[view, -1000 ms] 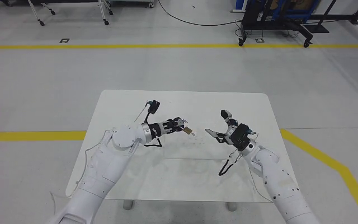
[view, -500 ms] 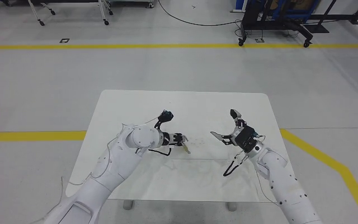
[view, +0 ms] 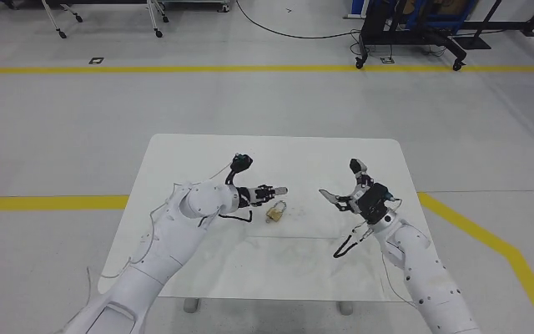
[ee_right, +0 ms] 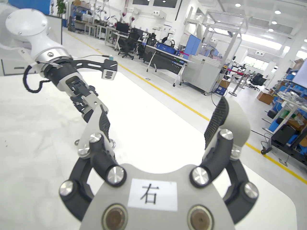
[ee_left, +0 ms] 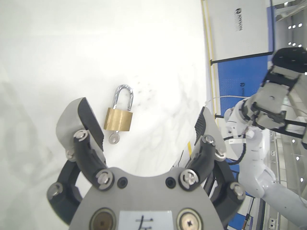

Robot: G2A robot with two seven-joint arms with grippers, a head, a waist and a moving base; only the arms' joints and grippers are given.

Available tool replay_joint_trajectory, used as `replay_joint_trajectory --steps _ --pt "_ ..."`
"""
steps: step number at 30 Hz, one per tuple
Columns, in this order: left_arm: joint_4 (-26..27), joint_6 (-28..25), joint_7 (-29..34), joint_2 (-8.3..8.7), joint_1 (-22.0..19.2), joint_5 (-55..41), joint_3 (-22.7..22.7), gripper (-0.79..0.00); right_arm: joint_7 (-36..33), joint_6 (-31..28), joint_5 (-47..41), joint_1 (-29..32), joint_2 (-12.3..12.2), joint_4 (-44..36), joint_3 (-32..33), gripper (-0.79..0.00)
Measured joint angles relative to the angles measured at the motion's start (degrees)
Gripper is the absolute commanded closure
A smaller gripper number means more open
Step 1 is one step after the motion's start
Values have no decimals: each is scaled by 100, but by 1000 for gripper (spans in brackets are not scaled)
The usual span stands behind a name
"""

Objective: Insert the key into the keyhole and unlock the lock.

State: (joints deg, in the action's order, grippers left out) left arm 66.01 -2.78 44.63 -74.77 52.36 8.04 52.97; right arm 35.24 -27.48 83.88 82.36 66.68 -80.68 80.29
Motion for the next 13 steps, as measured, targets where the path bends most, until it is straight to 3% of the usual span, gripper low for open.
replay_joint_trajectory --steps 6,13 --pt "406 -811 -296 123 339 -597 638 -785 1244 -390 -678 242 -62 -21 557 -785" --pt "410 -825 -279 124 351 -628 643 -785 1248 -396 -667 244 -64 -16 564 -784"
